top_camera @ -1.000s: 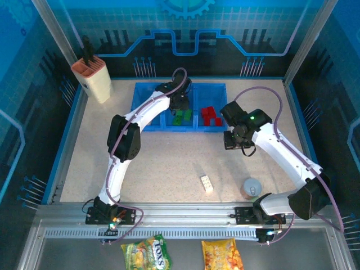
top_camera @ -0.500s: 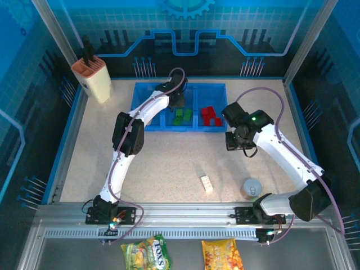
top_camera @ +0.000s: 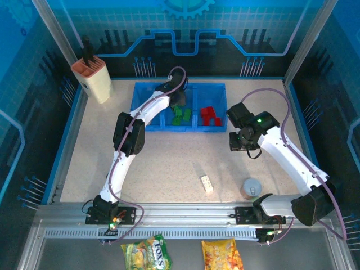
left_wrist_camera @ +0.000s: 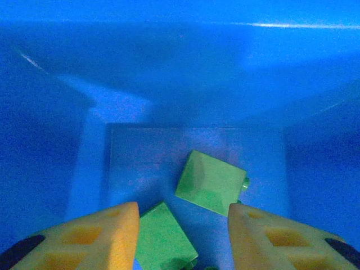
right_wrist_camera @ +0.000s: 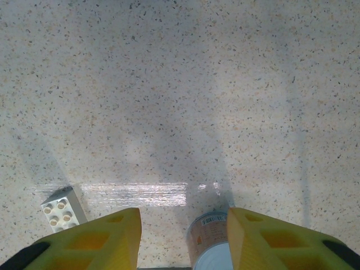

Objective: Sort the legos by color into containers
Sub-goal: Place the lego in the container.

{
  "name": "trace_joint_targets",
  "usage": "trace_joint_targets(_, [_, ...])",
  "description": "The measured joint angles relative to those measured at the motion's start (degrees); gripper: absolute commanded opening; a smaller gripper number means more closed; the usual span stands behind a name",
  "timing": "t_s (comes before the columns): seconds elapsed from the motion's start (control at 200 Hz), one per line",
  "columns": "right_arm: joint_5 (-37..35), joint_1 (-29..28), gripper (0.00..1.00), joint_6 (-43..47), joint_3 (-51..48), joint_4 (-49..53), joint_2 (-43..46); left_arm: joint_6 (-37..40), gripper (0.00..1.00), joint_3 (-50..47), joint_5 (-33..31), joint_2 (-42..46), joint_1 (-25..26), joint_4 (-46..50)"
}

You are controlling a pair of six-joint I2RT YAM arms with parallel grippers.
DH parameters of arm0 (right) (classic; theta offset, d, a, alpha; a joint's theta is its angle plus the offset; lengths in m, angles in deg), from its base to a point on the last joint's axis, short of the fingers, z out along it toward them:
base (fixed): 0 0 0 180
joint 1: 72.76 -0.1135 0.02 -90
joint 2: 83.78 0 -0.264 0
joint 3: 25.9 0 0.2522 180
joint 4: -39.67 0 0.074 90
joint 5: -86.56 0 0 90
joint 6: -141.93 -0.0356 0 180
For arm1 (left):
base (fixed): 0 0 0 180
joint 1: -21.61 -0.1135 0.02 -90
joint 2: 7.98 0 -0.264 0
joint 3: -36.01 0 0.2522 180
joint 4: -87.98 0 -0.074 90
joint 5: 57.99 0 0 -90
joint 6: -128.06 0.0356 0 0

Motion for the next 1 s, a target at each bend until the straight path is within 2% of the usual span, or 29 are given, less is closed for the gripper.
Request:
trace_joint_targets(0.23, [0.8,0.0,0.45,0.0,0.0,-0.1,0.0,-0.4,0.46,-0.4,1.7,0.7,0.2,0.6])
trace_joint_targets(0.415, [1.8,-0.5,0.45,-0.1,-0.8,-0.8,0.0,-0.9,0.46,-5.7,4.7,7.0,1.2,2.7])
trace_joint_targets(0.745, [3.1,-5.3,0.45,-1.7,-2.7,-2.3,-1.2,-3.4,0.46,-21.7,9.5,22.4,3.3,4.2])
trace_joint_targets(1.001, [3.7,-12.0,0.45,-4.8,-5.0,-3.5,-3.7,-4.9,0.47,-37.7,11.2,33.8,2.9,4.3])
